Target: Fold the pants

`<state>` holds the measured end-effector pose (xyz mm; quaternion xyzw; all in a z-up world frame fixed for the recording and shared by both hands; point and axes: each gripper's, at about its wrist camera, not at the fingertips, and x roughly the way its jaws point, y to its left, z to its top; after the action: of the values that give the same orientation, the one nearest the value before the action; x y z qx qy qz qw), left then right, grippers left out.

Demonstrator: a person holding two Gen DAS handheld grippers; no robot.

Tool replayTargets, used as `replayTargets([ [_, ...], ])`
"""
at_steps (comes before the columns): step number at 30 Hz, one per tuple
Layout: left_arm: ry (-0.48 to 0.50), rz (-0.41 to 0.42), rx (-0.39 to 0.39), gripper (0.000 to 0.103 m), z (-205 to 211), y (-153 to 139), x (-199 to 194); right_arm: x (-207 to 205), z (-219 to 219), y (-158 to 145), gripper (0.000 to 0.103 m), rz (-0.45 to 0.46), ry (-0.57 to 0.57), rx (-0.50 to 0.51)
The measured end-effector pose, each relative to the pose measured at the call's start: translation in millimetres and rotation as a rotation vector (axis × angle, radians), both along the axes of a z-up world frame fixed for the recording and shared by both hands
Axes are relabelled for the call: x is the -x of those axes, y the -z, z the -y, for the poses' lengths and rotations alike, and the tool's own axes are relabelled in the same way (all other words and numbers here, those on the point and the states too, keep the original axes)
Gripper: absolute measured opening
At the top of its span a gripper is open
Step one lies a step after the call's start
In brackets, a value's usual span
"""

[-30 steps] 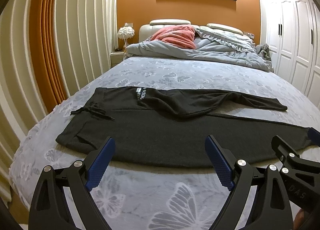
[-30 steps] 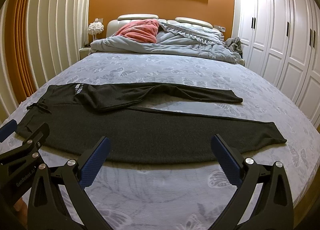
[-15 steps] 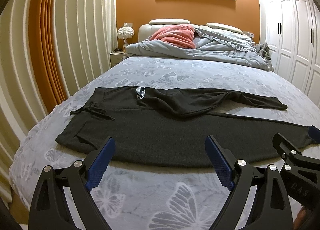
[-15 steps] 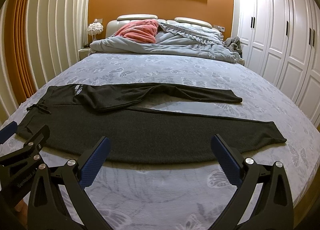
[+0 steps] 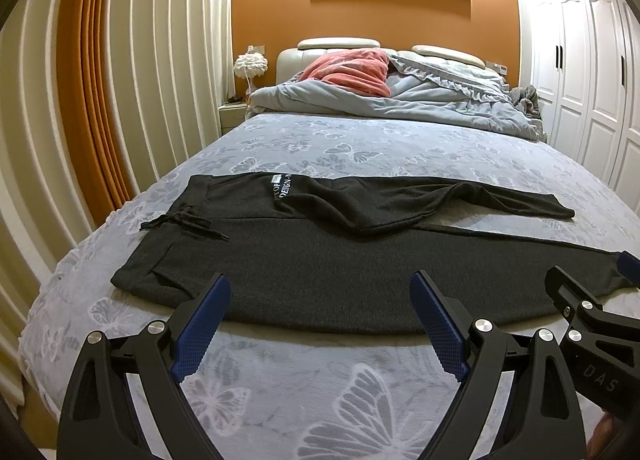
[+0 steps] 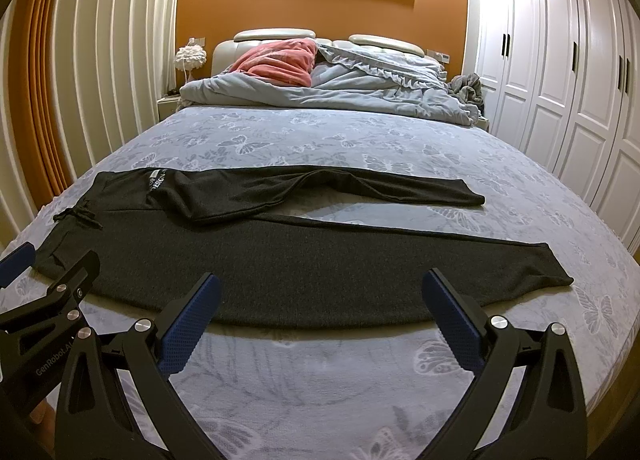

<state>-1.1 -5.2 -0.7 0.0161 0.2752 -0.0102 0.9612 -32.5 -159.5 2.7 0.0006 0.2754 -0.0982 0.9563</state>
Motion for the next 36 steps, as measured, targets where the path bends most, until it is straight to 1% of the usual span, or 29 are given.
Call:
replayTargets([
  [13,-0.001,-0.001,0.000,0.088,0,0,0,-3,-7,2,0.098,-0.002,0.000,-0.001],
  [15,-0.001,0.000,-0.001,0.088,0,0,1,-1,0,0,0.098,-0.003,-0.001,-0.001],
  [31,0.003,-0.004,-0.003,0.088,1,1,1,0,4,-1,0.098,-0.002,0.001,-0.001],
  [36,0.002,-0.003,-0.002,0.088,1,1,1,-4,4,5,0.098,-0.013,0.006,0.002],
])
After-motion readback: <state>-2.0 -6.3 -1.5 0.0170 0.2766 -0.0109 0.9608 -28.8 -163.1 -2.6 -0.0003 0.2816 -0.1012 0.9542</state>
